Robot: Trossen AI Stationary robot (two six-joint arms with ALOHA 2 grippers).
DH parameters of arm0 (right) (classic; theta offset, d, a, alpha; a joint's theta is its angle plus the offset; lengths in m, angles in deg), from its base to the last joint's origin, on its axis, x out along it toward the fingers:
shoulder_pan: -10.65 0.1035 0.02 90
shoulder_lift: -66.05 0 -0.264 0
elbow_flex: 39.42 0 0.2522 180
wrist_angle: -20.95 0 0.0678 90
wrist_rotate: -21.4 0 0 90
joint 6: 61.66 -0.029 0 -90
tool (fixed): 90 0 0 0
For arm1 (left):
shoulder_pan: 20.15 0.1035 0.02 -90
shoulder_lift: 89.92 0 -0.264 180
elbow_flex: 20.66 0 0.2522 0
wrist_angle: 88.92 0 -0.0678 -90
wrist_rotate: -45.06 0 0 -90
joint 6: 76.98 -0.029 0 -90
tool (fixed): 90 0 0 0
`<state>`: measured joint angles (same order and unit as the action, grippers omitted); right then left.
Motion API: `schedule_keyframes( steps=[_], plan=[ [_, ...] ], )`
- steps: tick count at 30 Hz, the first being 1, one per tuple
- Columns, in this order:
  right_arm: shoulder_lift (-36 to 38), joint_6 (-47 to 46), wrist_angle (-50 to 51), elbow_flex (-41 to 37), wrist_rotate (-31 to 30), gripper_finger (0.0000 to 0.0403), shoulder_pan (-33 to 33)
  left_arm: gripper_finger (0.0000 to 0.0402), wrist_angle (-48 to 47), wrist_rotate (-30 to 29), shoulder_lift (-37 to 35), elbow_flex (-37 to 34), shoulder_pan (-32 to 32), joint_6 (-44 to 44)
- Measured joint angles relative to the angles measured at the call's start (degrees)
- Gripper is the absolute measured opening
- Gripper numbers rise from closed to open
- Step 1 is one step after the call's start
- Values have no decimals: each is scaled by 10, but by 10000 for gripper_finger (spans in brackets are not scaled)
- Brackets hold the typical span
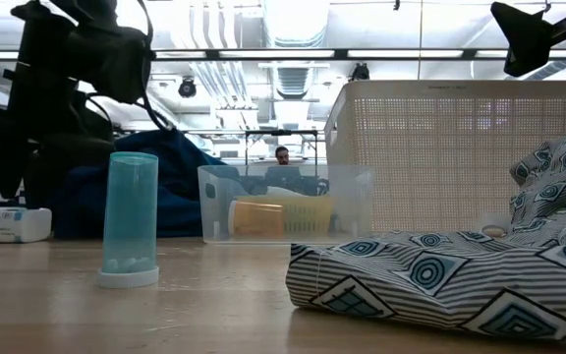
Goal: Pick & Place Medicine items
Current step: Put the white medicine bottle into the transparent bin
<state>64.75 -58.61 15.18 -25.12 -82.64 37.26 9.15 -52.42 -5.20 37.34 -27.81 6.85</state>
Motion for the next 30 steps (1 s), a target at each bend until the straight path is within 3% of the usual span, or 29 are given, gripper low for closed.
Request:
schedule_keyframes(
  steps=[16, 23, 30],
  plan=[
    [0, 0, 0, 0, 0, 380, 0, 212, 63, 13, 3, 28, 0, 0],
    [0, 0, 0, 0, 0, 380, 0, 212, 162, 28, 2, 28, 0, -1],
    [0, 0, 0, 0, 0, 380, 0, 212, 288, 50, 3, 28, -2, -81]
  ],
)
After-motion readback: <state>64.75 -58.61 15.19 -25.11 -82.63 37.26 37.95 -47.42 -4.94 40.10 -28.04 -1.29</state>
